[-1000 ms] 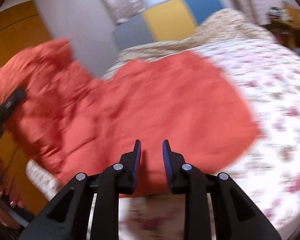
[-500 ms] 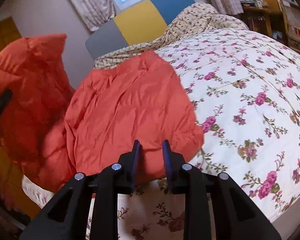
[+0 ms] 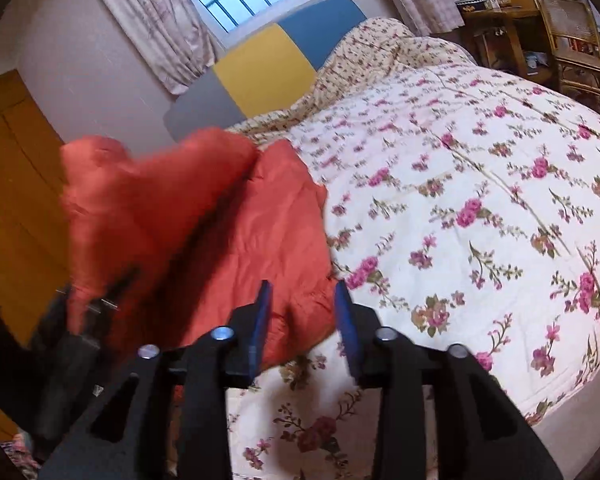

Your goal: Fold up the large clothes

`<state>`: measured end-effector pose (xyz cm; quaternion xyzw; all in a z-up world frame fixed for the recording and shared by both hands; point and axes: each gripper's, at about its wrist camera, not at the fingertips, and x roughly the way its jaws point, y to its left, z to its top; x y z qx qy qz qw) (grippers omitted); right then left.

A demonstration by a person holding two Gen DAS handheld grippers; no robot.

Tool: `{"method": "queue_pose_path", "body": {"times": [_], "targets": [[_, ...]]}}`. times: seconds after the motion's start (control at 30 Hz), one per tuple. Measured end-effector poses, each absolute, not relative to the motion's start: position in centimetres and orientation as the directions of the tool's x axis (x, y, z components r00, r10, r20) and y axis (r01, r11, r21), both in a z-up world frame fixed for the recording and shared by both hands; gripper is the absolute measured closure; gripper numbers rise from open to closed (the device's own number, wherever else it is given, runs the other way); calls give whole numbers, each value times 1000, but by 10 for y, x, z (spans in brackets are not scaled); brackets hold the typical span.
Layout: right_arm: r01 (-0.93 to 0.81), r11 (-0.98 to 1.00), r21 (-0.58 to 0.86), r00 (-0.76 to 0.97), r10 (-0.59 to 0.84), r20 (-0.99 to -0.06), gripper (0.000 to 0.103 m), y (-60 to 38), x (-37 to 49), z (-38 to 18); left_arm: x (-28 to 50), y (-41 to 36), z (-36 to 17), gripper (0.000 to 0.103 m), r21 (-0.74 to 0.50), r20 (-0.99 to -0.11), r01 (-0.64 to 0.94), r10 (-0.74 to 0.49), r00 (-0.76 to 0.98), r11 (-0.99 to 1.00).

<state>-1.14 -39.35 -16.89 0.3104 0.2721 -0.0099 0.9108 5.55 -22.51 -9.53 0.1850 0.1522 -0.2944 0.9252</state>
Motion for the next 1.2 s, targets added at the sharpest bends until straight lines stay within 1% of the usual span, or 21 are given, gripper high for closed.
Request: {"method": "queue_pose_path", "body": {"times": [0.1, 0.2, 0.3, 0.4, 0.43, 0.47, 0.5, 0.53, 0.57, 0.63, 0.67, 0.73, 0.8, 0.83, 0.87, 0.9, 0.93, 1.03, 1.13, 1.17, 1.2], "targets": [[140, 811, 568, 873, 169, -457, 57, -395, -17, -157, 52, -240, -115, 69, 298, -422, 633, -497, 758, 714], [77, 812, 578, 885, 212, -415, 47, -393, -20, -146, 49, -248, -131, 69, 321, -449, 654, -498, 742, 685], [-2, 807, 591, 881, 281, -380, 45, -388, -16, -137, 48, -247, -136, 69, 325, -450, 661, -504, 737, 676], [-27, 812, 583, 857, 319, -405, 45, -381, -4, -135, 47, -247, -139, 69, 325, -452, 668, -510, 732, 670], [-24, 812, 583, 845, 328, -423, 46, -378, 3, -136, 45, -246, -141, 69, 325, -452, 668, -511, 731, 669], [-23, 809, 588, 836, 339, -433, 50, -377, 8, -138, 44, -245, -141, 69, 324, -452, 669, -512, 731, 669], [-26, 803, 595, 829, 350, -436, 66, -376, 12, -139, 44, -244, -141, 69, 322, -451, 670, -514, 730, 668], [-28, 798, 602, 826, 357, -436, 76, -376, 16, -140, 45, -241, -139, 69, 323, -451, 672, -515, 728, 667], [-25, 795, 606, 826, 358, -435, 79, -375, 18, -140, 45, -240, -139, 69, 323, -452, 674, -517, 727, 664], [-10, 804, 595, 832, 337, -442, 90, -375, 18, -142, 43, -236, -136, 64, 311, -446, 686, -536, 717, 658], [5, 810, 586, 832, 321, -452, 91, -376, 16, -143, 40, -233, -132, 59, 292, -444, 701, -557, 702, 651], [56, 825, 562, 831, 273, -484, 95, -378, 13, -150, 35, -225, -125, 56, 241, -448, 736, -601, 662, 632], [120, 834, 538, 817, 225, -531, 98, -381, 10, -163, 28, -216, -120, 46, 200, -439, 757, -634, 637, 622], [144, 830, 539, 805, 219, -552, 103, -383, 10, -172, 23, -207, -116, 44, 178, -415, 755, -648, 639, 631], [174, 828, 533, 792, 204, -575, 103, -386, 10, -179, 20, -200, -113, 44, 162, -398, 750, -652, 645, 642], [178, 816, 551, 790, 215, -574, 103, -388, 9, -185, 18, -194, -110, 44, 145, -384, 742, -654, 652, 655], [180, 785, 594, 791, 244, -562, 103, -391, 7, -195, 19, -185, -107, 44, 127, -368, 726, -647, 667, 676], [238, 717, 655, 766, 276, -581, 103, -401, 6, -219, 26, -165, -99, 44, 116, -321, 650, -591, 740, 751], [244, 672, 700, 779, 295, -554, 103, -407, 0, -226, 46, -139, -90, 44, 85, -260, 527, -491, 831, 846], [240, 679, 694, 780, 291, -554, 103, -409, 0, -222, 56, -131, -88, 38, 60, -255, 483, -454, 854, 874], [232, 686, 689, 786, 285, -548, 99, -410, 0, -217, 69, -124, -88, 35, 23, -269, 450, -428, 863, 893]]}}
